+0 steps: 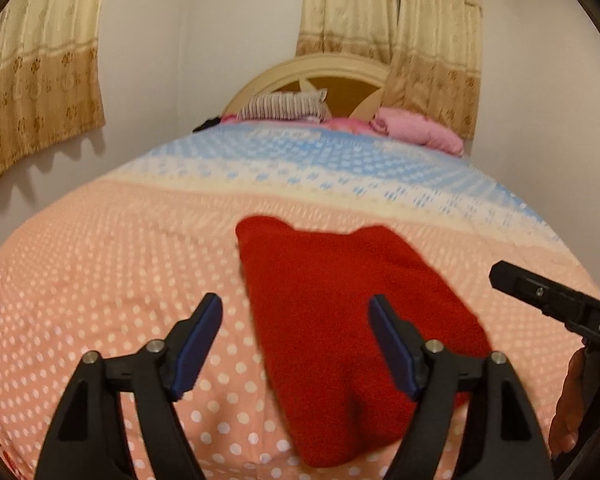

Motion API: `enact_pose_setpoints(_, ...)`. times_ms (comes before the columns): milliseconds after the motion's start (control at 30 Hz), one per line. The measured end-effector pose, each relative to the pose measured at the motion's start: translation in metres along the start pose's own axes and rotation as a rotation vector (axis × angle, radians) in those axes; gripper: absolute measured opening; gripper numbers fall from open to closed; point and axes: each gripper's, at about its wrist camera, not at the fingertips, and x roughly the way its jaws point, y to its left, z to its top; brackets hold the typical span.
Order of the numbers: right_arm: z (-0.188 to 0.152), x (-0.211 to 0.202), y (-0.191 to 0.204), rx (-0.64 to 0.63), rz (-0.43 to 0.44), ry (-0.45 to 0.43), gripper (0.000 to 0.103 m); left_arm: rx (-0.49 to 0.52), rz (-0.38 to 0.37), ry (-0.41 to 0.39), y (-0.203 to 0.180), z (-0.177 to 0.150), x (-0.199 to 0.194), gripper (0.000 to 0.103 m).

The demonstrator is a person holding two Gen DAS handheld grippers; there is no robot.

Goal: Fold small clothes

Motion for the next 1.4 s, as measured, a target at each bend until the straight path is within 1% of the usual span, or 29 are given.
enact_pose_setpoints(67, 0.005, -0.015, 0.012, -0.04, -0.03, -0.042, 0.058, 0.008, -0.005, -0.021, 0.0, 0.006, -0.007, 0.079)
enact_pose_setpoints(133, 0.007, -0.022, 0.022, -0.07, -0.042, -0.061, 0.06, 0.012, -0.01, -0.042, 0.0, 0.011, -0.013, 0.08)
enact_pose_setpoints(167, 0.008, -0.025, 0.027, -0.082, -0.045, -0.064, 0.06, 0.01, -0.012, -0.053, 0.001, 0.014, -0.016, 0.081)
enact_pose_setpoints(233, 0.009, -0.027, 0.031, -0.09, -0.053, -0.065, 0.06, 0.006, -0.01, -0.065, 0.003, 0.016, -0.018, 0.087)
enact_pose_setpoints(300, 0.008, -0.028, 0.034, -0.093, -0.059, -0.067, 0.06, 0.004, 0.001, -0.077, 0.005, 0.016, -0.022, 0.087)
enact_pose_setpoints(467, 0.006, -0.031, 0.036, -0.091, -0.067, -0.064, 0.06, -0.01, -0.001, -0.081, 0.01, 0.019, -0.021, 0.087)
enact_pose_setpoints(933, -0.004, -0.035, 0.035, -0.074, -0.072, -0.062, 0.061, 0.008, 0.004, -0.07, 0.003, 0.012, -0.019, 0.088)
enact_pose_setpoints(1400, -0.003, -0.036, 0.036, -0.075, -0.075, -0.067, 0.061, 0.009, 0.004, -0.072, 0.001, 0.011, -0.02, 0.089)
